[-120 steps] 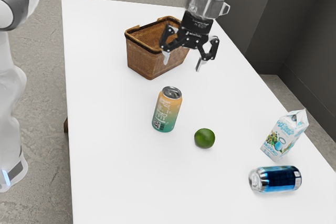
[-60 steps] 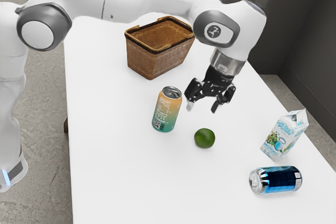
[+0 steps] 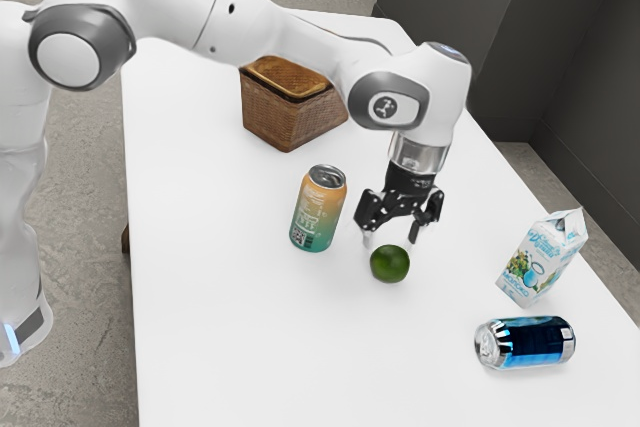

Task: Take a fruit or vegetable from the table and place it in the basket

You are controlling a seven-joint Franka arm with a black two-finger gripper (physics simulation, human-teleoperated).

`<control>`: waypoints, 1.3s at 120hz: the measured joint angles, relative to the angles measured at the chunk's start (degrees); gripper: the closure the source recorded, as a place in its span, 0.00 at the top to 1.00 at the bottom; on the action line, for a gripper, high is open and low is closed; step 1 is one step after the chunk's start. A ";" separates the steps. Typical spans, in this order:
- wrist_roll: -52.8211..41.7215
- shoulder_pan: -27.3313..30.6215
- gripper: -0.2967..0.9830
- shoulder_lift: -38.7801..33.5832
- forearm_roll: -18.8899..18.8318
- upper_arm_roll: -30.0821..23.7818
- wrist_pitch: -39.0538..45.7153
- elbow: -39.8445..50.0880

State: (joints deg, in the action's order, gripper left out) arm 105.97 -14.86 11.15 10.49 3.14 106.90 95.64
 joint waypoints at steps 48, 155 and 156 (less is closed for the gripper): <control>-2.95 1.94 0.77 -0.17 1.64 0.11 2.23 1.62; -7.13 2.59 0.77 3.82 3.61 0.02 4.56 1.93; -7.15 2.59 0.77 3.83 3.65 0.02 4.60 1.93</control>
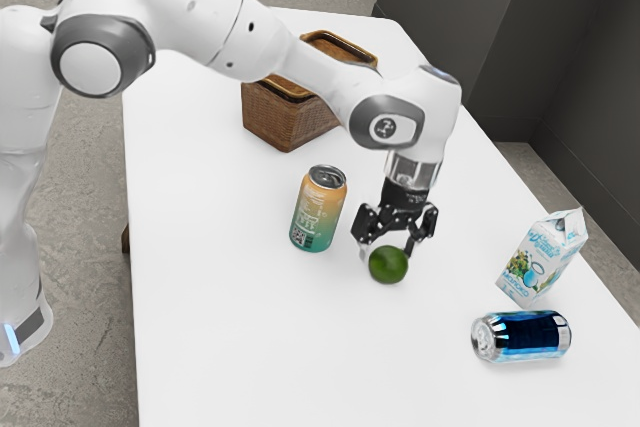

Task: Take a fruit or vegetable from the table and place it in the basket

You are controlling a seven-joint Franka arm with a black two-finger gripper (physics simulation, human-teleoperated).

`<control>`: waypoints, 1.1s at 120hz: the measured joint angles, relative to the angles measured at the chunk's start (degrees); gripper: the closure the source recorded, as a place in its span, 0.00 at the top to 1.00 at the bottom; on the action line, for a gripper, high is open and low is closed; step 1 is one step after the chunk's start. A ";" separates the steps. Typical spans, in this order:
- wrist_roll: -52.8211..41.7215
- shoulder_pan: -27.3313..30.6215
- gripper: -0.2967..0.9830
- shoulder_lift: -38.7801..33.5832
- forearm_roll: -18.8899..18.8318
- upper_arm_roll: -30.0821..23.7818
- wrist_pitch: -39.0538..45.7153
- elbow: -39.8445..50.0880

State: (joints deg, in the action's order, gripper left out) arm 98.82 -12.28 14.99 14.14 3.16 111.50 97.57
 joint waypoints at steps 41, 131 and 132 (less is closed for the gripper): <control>-0.80 0.03 0.77 0.79 0.60 0.00 1.19 0.01; -1.12 0.07 0.53 1.58 1.53 -0.04 2.41 -0.08; -1.11 0.07 0.53 1.35 1.35 -0.03 2.38 -0.08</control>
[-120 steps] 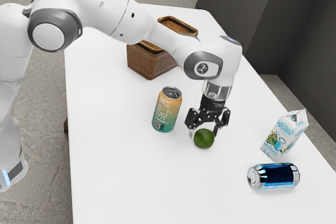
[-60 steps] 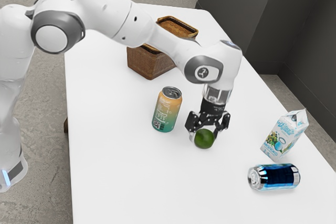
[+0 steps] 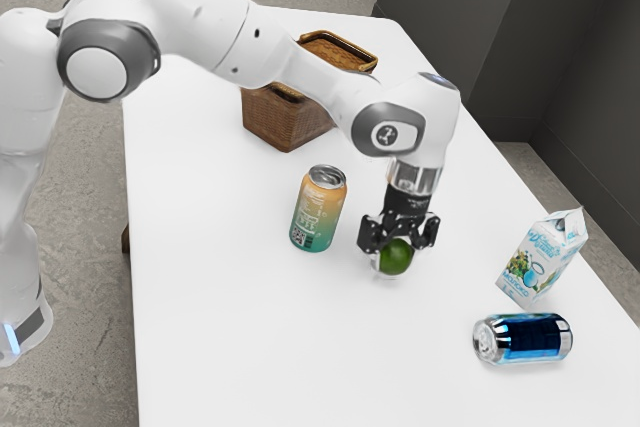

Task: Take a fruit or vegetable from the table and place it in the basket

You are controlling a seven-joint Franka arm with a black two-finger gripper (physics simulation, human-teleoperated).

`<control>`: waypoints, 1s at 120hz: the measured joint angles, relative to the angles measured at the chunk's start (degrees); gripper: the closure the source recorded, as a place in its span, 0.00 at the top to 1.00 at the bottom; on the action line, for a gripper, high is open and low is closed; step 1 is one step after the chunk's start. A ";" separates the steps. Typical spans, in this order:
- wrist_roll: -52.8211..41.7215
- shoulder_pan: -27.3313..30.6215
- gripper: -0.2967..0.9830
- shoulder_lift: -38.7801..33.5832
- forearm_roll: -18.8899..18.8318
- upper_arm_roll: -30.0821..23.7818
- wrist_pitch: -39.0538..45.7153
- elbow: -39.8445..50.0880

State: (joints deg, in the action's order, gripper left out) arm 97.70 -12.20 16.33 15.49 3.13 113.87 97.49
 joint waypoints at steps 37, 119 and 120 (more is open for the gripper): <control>-0.42 4.98 0.54 -18.17 -14.16 0.77 -11.86 -2.98; -16.08 32.90 0.53 -9.20 -17.86 1.96 -30.08 -22.23; -16.23 33.13 0.53 -8.92 -17.86 1.95 -30.10 -22.52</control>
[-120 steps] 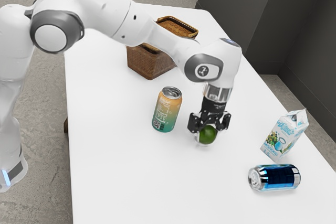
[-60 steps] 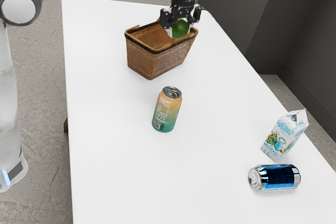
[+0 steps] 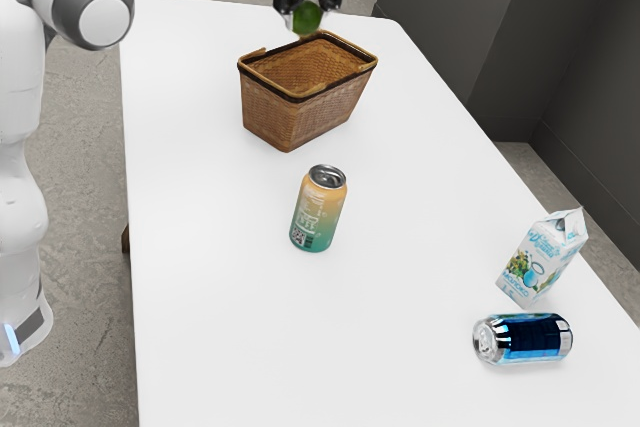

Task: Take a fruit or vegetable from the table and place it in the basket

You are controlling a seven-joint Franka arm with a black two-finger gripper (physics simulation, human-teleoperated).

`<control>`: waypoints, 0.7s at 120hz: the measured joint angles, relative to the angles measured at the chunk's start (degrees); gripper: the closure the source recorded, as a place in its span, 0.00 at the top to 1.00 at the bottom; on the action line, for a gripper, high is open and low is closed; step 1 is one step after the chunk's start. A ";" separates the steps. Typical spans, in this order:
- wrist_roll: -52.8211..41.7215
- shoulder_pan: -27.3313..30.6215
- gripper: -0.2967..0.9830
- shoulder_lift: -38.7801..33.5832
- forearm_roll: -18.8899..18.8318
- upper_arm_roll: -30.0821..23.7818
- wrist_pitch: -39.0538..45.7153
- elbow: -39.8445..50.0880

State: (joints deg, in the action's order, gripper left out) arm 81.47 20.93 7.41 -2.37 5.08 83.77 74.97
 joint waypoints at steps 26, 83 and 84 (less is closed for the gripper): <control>-3.47 2.43 0.54 6.80 0.36 -0.50 -0.33 -4.43; -8.88 2.70 0.75 3.18 12.32 0.00 0.05 0.99; -8.93 2.58 0.75 3.02 12.48 -0.02 0.05 1.01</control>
State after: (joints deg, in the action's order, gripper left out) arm 72.54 23.50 10.43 10.11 5.05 83.82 75.98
